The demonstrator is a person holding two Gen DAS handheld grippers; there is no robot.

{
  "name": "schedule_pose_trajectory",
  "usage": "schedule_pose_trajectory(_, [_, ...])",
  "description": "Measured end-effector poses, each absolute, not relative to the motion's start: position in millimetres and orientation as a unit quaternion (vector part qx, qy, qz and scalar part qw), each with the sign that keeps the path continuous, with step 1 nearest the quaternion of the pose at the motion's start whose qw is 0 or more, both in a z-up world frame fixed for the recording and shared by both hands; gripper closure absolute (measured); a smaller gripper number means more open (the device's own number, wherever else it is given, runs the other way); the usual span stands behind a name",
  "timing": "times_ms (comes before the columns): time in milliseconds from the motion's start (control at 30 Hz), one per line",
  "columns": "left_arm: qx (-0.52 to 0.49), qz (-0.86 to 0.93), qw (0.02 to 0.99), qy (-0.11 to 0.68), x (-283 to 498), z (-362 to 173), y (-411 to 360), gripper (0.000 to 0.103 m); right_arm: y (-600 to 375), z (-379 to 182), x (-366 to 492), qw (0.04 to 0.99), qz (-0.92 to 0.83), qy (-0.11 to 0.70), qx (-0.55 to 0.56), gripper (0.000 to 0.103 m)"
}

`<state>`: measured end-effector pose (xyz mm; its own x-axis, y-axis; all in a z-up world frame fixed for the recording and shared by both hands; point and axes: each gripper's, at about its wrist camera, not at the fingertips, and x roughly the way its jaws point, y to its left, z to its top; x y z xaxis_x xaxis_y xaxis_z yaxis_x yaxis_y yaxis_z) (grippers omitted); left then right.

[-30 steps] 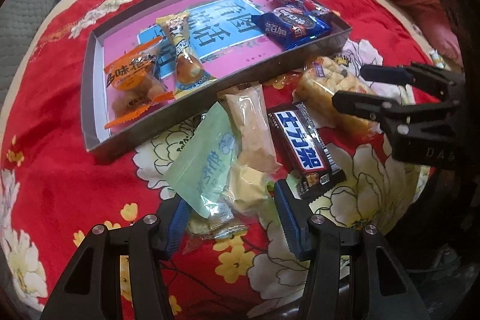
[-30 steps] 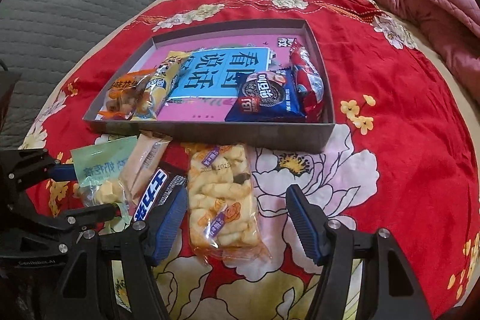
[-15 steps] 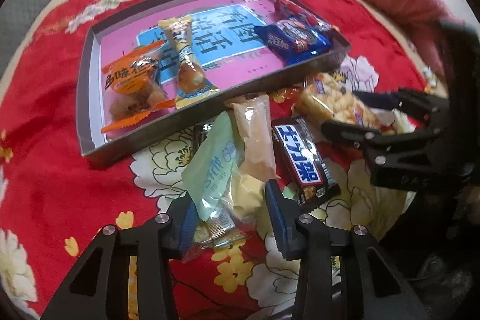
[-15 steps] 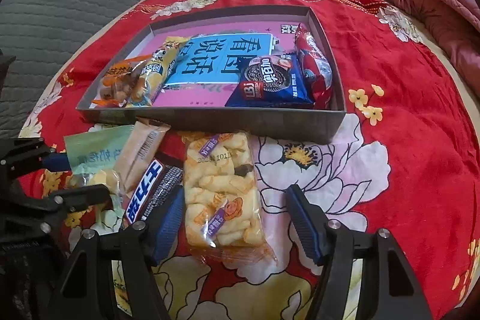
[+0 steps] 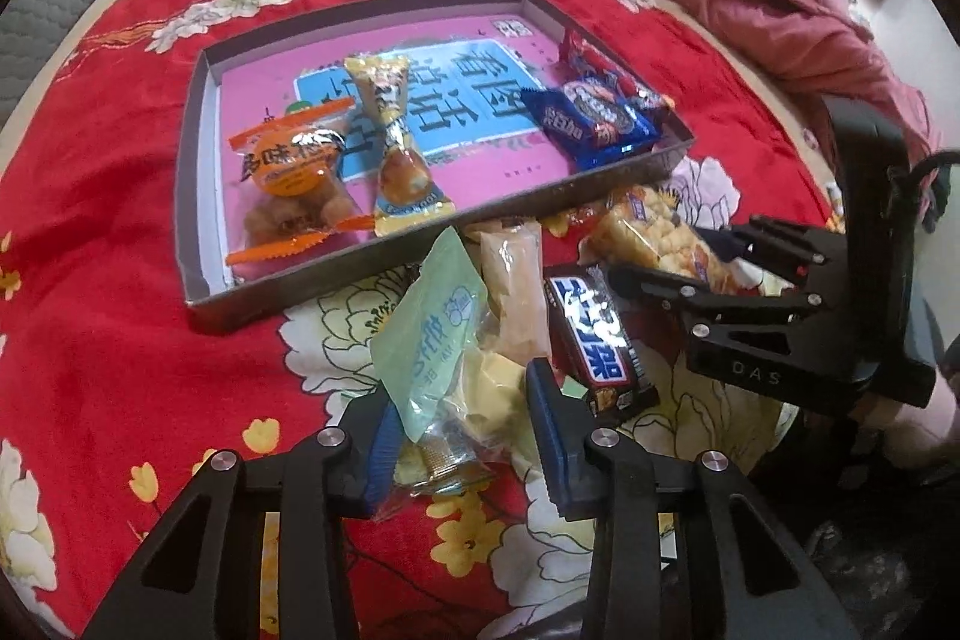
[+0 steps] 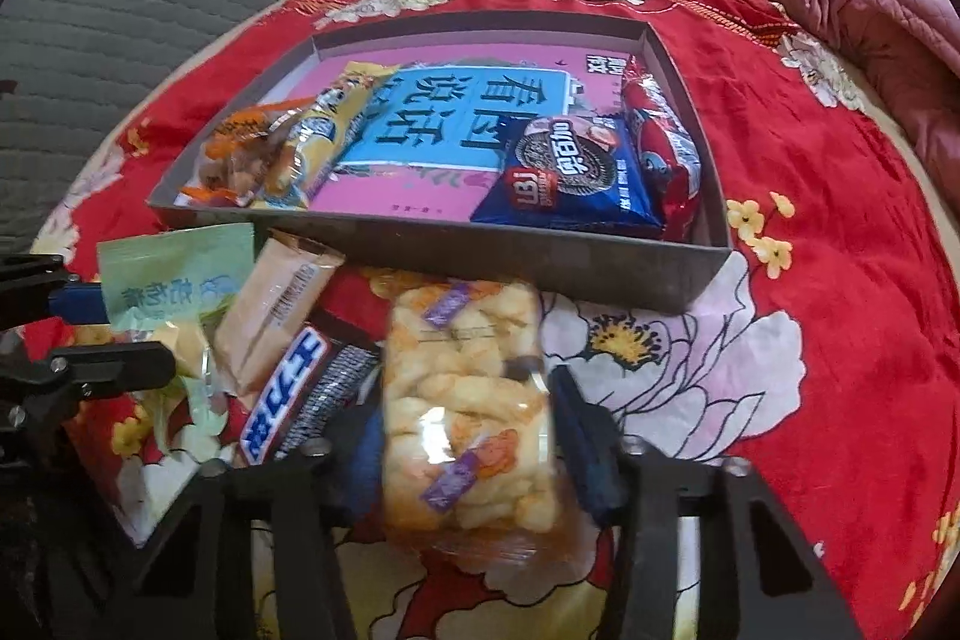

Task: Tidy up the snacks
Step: 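Grasp the clear puffed-cracker bag with the right gripper while the left grasps the pale green bag, then lift the cracker bag and green bag and carry them over the tray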

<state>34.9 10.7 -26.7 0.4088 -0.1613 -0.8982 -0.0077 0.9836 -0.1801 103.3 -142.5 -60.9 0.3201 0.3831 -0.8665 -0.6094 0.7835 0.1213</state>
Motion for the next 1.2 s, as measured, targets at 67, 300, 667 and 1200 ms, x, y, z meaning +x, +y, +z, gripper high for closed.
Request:
schedule_pose_trajectory(67, [-0.087, -0.048, 0.837, 0.538, 35.1, -23.5, 13.2, 0.092, -143.3, -60.5, 103.2, 0.804, 0.31, 0.495, -0.111, 0.056])
schedule_pose_trajectory(300, [-0.108, -0.048, 0.831, 0.543, 36.3, -26.4, 21.0, 0.092, -150.8, -57.3, 106.6, 0.802, 0.314, 0.503, -0.08, 0.057])
schedule_pose_trajectory(667, [-0.119, -0.097, 0.812, 0.563, 35.2, -32.5, 6.8, 0.064, -153.4, -58.1, 109.6, 0.799, 0.313, 0.51, -0.065, 0.057])
schedule_pose_trajectory(1200, [-0.053, -0.063, 0.803, 0.59, 43.0, -57.7, -18.0, 0.065, -155.7, -58.1, 112.8, 0.796, 0.313, 0.515, -0.049, 0.057])
